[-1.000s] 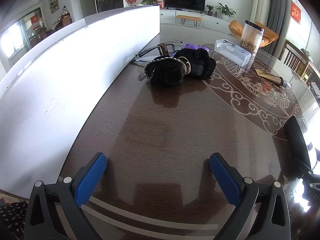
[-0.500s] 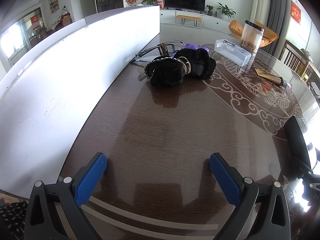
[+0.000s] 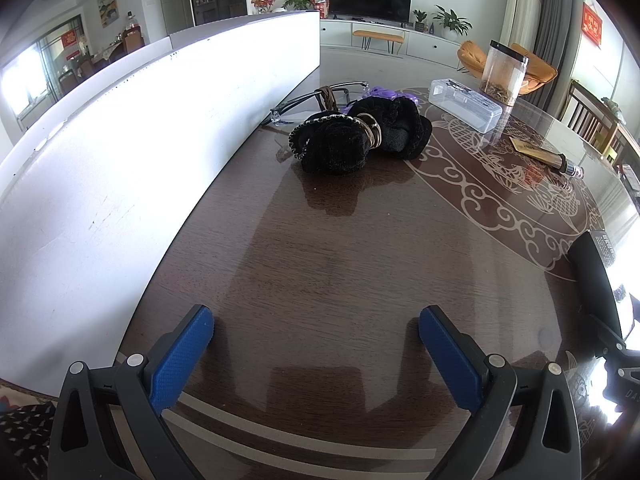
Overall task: Organize objects
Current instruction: 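Hold the black soap box just above the table with the right gripper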
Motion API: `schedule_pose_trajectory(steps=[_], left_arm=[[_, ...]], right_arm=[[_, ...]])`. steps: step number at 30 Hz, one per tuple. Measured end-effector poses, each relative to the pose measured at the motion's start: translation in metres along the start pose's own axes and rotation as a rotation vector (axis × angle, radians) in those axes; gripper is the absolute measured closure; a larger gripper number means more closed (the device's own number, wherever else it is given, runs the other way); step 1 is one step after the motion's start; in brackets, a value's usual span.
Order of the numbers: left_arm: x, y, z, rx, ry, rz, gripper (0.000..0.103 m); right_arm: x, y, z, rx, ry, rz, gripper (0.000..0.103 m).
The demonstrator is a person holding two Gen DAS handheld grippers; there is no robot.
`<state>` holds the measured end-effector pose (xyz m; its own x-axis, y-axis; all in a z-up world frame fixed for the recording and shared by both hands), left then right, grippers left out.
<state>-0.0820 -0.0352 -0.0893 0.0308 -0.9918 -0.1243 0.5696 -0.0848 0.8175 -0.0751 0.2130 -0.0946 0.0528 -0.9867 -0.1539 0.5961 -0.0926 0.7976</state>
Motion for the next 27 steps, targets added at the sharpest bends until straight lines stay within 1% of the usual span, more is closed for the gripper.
schedule_pose_trajectory(steps=[27], left_arm=[[0.0000,-0.0004,-0.0002,-0.001,0.001,0.001,0.000]], right_arm=[[0.0010,-0.0018,0.0019,-0.007,0.009,-0.009,0.000]])
Point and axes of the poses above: each gripper's, at about its wrist camera, not at the fingertips, and y roughly against the way its jaws point, x to its left, z to its top, the point moved 7 cm from there along -y, roughly the way its jaws point, and after that the axes turned 9 degrees about -z, right-handed, at the moved point
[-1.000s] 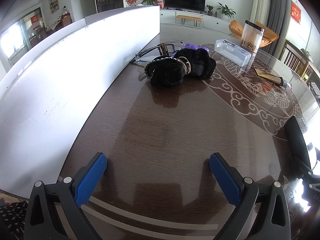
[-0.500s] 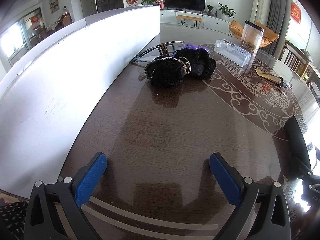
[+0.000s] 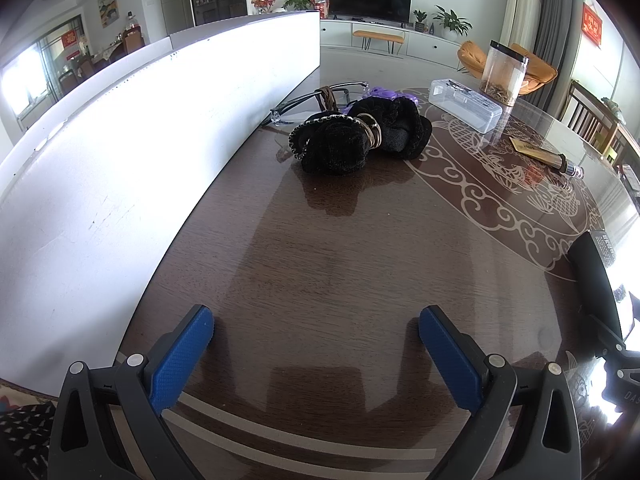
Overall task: Organize objects
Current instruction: 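Hold the black soap box just above the table with the right gripper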
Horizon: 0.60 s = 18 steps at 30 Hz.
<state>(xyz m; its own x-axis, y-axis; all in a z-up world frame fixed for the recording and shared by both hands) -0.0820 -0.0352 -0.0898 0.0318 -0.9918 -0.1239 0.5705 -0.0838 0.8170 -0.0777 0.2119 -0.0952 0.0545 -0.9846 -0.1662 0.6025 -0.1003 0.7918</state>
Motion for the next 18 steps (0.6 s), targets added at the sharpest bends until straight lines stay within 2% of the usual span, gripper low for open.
schedule_pose_trajectory(steps=[18], left_arm=[[0.0004,0.0007,-0.0005,0.000,0.000,0.000,0.000]], right_arm=[[0.0010,0.0009,-0.0004,-0.003,0.002,-0.004,0.000]])
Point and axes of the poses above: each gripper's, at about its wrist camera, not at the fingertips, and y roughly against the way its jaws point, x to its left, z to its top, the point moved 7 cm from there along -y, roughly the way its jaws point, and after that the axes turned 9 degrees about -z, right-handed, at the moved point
